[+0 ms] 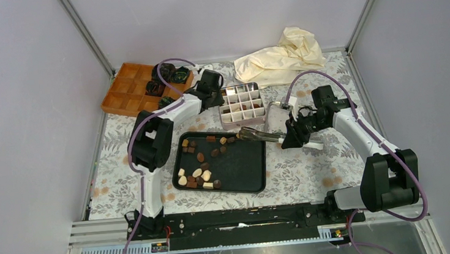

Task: Pack the chocolate
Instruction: Adjust the packing box at the center of the board.

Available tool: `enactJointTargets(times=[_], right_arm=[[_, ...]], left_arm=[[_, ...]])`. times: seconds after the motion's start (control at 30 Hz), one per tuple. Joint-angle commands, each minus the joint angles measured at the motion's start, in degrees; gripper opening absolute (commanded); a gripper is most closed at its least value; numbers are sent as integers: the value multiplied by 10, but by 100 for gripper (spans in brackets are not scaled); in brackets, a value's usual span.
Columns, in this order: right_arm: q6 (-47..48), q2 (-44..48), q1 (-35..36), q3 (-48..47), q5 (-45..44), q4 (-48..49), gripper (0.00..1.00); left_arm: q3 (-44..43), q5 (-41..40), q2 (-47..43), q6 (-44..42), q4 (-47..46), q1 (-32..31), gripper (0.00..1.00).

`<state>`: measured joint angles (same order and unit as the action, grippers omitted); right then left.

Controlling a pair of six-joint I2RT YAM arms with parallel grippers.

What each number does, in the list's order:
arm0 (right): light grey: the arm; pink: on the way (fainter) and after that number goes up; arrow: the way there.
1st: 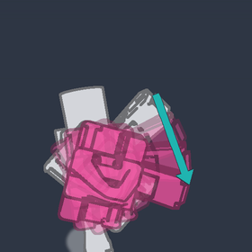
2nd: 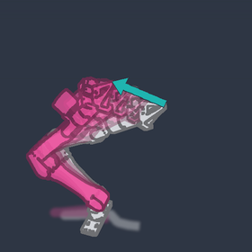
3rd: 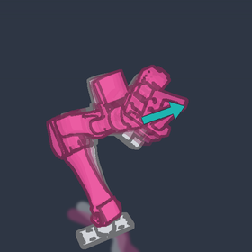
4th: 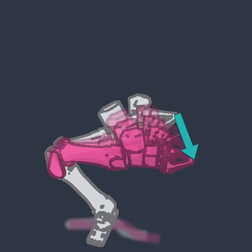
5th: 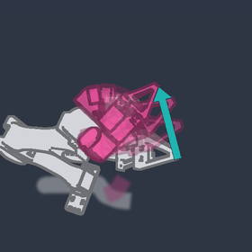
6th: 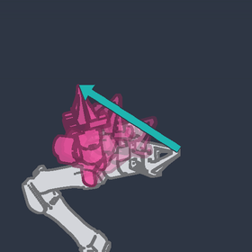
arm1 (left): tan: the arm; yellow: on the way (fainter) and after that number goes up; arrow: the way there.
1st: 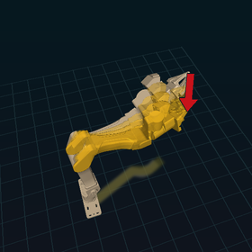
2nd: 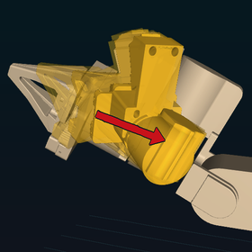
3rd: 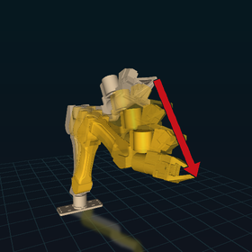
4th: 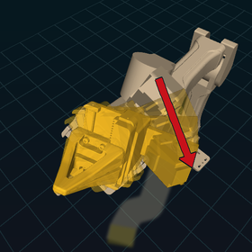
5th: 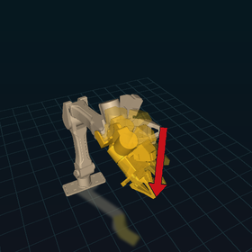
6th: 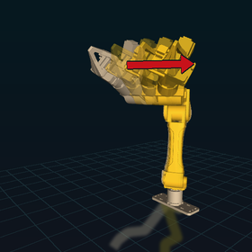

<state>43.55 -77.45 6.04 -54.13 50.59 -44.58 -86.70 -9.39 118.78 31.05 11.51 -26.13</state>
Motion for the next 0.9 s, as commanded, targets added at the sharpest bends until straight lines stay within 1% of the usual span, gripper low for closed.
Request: enactJointTargets(times=[0.0, 0.07, 0.1, 0.3, 0.47, 0.6, 0.7, 0.87], right_arm=[[7, 18, -2, -4, 21, -3, 1], [7, 18, -2, -4, 21, -3, 1], [7, 18, -2, -5, 21, -3, 1], [7, 19, -2, -6, 20, -6, 1], [10, 20, -2, -14, 20, -15, 1], [23, 12, -2, -51, 27, -48, 1], [37, -4, -2, -103, 39, -89, 1], [59, -24, -2, -194, 72, -164, 1]], left_arm=[[-35, -53, 24, -30, 41, -13, 34], [-39, -54, 29, -33, 45, -16, 32], [-42, -53, 31, -34, 45, -16, 30], [-70, -49, 40, -37, 47, -16, 0], [-65, -65, 16, -46, 13, -21, 0], [-33, -87, -26, -53, -44, -26, 0], [5, -127, -65, -72, -101, -35, 0], [100, -223, -131, -109, -232, -58, 0]])
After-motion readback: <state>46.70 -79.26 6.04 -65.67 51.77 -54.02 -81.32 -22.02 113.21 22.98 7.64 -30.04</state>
